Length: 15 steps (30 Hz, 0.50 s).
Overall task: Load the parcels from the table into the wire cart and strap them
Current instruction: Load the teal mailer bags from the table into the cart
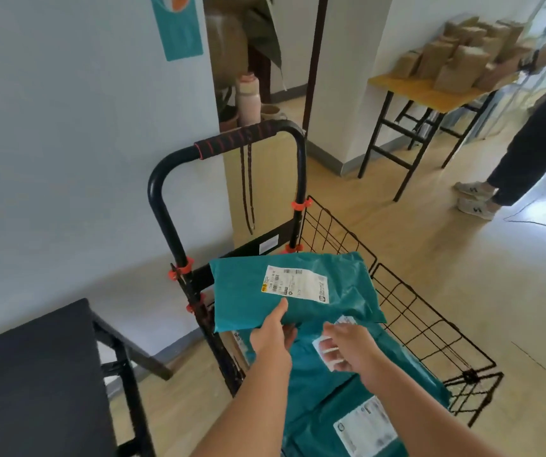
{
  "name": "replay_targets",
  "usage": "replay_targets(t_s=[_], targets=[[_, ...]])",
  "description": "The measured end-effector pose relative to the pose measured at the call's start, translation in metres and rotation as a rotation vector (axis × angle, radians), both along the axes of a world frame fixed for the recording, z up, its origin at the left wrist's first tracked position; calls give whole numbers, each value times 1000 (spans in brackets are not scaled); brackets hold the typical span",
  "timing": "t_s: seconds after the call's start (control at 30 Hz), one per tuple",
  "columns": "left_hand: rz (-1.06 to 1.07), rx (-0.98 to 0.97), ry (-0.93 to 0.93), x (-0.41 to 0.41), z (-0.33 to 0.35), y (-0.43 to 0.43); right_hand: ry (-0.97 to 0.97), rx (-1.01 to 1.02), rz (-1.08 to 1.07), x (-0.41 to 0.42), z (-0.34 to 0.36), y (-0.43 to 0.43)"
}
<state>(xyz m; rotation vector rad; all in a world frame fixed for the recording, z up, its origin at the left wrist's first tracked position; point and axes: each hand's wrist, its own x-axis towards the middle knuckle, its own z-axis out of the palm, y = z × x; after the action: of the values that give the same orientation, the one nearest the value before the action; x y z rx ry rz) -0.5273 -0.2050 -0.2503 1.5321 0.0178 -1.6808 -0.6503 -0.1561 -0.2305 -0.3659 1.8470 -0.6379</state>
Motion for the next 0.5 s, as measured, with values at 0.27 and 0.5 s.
replay_targets(t_s=[0.27, 0.5], targets=[[337, 117, -9, -47, -49, -26, 190, -177, 349, -50, -58, -53], [418, 218, -2, -80, -103, -45, 697, -394, 870, -65, -98, -72]])
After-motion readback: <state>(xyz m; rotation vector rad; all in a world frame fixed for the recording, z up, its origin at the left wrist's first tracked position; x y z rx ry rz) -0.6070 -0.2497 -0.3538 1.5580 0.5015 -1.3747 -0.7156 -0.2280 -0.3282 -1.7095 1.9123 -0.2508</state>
